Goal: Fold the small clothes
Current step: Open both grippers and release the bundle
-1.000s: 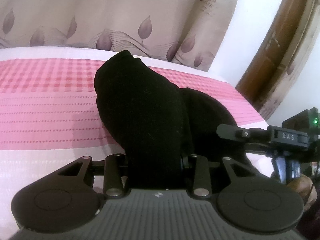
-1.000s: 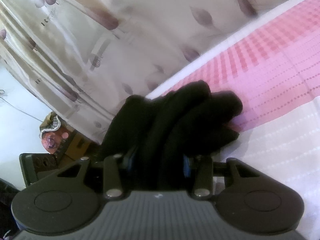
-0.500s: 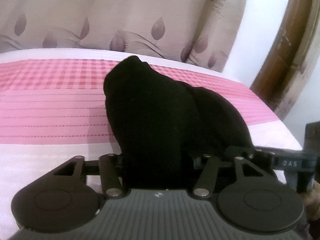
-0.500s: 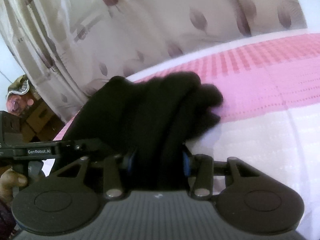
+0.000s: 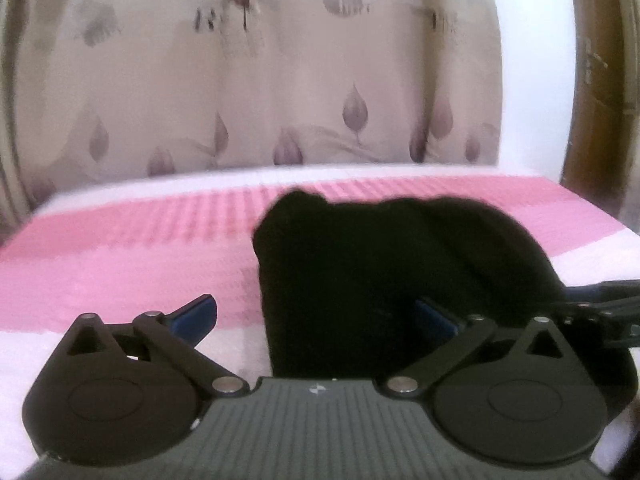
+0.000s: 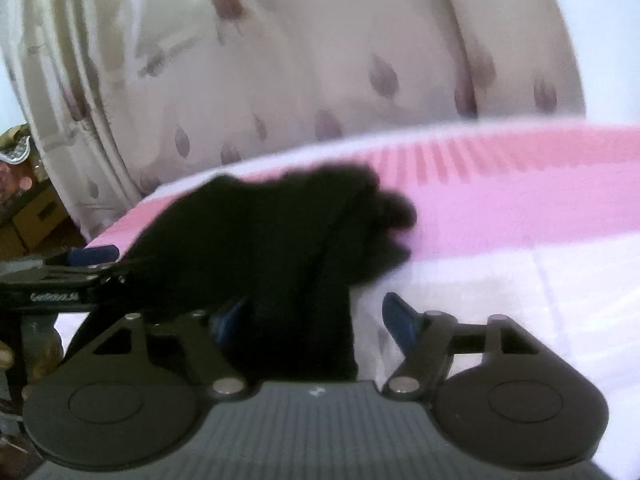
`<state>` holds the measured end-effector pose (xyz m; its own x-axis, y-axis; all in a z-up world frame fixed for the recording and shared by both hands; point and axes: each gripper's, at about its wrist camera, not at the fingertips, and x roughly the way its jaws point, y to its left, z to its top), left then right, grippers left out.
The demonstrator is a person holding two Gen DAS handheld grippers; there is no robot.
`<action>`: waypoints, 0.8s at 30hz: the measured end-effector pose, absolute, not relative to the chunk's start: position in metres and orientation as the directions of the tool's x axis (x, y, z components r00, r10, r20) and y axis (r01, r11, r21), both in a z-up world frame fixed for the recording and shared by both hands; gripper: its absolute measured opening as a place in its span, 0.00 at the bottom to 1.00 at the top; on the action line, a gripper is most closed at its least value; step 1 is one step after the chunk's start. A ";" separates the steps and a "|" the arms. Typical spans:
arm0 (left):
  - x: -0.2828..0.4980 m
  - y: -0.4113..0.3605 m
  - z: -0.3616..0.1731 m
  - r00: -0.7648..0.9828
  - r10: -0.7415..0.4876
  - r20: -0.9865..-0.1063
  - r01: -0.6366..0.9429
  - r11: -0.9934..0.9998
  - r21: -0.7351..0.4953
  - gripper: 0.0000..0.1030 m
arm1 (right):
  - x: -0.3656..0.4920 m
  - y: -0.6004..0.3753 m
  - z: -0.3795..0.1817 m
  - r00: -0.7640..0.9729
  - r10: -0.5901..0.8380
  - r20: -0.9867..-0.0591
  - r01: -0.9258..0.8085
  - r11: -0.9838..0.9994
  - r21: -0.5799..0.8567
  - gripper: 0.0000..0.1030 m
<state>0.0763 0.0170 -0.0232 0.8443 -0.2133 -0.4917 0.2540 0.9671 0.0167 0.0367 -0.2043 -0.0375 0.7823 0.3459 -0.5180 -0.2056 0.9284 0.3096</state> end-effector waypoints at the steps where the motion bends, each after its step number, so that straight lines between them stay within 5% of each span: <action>1: 0.071 0.016 -0.020 0.862 -0.203 -0.465 0.243 0.970 0.027 1.00 | 0.030 -0.200 -0.034 0.797 0.329 -0.507 -0.207 0.937 0.282 0.78; 6: 0.048 0.016 -0.006 0.922 -0.120 -0.369 0.146 0.988 0.044 1.00 | -0.016 -0.190 -0.016 0.904 0.221 -0.366 -0.170 0.971 0.166 1.00; 11: 0.037 0.022 0.009 0.915 -0.126 -0.384 0.127 0.992 -0.022 1.00 | -0.049 -0.185 -0.007 0.942 0.197 -0.272 -0.162 0.976 0.146 1.00; 24: 0.010 0.025 0.027 0.923 -0.042 -0.384 0.073 0.995 0.068 1.00 | -0.072 -0.183 -0.002 0.937 0.177 -0.301 -0.139 0.980 0.144 1.00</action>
<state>0.0103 0.0245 0.0271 0.9226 -0.0419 -0.3836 0.0733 0.9950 0.0676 -0.0718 -0.1826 -0.0021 0.9371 0.1769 -0.3010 -0.1388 0.9798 0.1436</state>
